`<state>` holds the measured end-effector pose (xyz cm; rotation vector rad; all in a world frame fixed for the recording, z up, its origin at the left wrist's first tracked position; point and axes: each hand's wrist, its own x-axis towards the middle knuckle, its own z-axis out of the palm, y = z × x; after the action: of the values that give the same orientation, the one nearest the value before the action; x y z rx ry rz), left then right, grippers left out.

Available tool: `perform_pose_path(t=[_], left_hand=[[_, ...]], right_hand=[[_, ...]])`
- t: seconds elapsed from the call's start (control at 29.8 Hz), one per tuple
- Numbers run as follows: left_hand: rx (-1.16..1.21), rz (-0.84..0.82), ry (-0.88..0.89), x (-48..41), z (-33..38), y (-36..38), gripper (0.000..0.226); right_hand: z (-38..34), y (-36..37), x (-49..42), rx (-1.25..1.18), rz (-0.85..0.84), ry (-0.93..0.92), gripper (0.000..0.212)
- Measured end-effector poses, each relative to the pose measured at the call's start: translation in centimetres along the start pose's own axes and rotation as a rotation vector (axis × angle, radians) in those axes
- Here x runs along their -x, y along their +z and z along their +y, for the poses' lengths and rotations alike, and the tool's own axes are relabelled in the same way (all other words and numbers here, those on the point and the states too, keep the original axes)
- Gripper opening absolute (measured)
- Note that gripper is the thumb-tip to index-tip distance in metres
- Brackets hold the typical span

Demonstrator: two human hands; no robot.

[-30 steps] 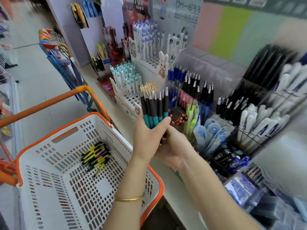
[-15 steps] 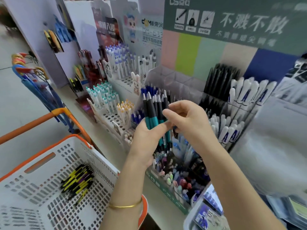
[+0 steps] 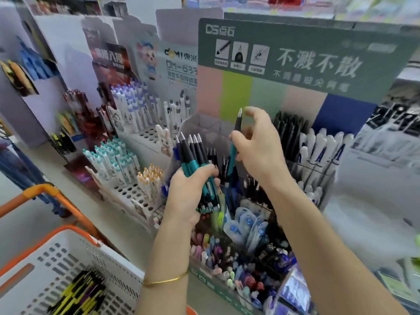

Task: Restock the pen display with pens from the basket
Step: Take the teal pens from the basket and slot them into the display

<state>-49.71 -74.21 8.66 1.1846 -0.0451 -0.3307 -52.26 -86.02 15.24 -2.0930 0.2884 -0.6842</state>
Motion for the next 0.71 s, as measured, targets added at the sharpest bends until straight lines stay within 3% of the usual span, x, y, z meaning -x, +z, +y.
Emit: perform_pose_path(t=[0.07,0.27,0.5,0.64,0.71], left_hand=[[-0.007,-0.02,0.008,-0.7,0.3,0.2,0.007],[-0.048,-0.139,0.046,-2.5,2.0,1.5,0.008],[-0.05,-0.154,0.052,-3.5,2.4,1.9,0.013],[-0.055,-0.139,0.071,-3.8,2.4,2.3,0.015],[-0.064,-0.142,0.054,-4.0,2.4,2.6,0.025]], right_hand=[[-1.0,-0.8,-1.6,0.132,0.065,-0.086,0.049],[-2.7,-2.7,-5.8,0.582,0.201,-0.094,0.025],[-2.9,-3.2,-7.0,0.652,0.302,-0.127,0.024],[-2.0,-2.1,-7.4,0.851,0.1,-0.1,0.007],[-1.4,-1.8,-7.7,0.938,-0.004,-0.055,0.016]])
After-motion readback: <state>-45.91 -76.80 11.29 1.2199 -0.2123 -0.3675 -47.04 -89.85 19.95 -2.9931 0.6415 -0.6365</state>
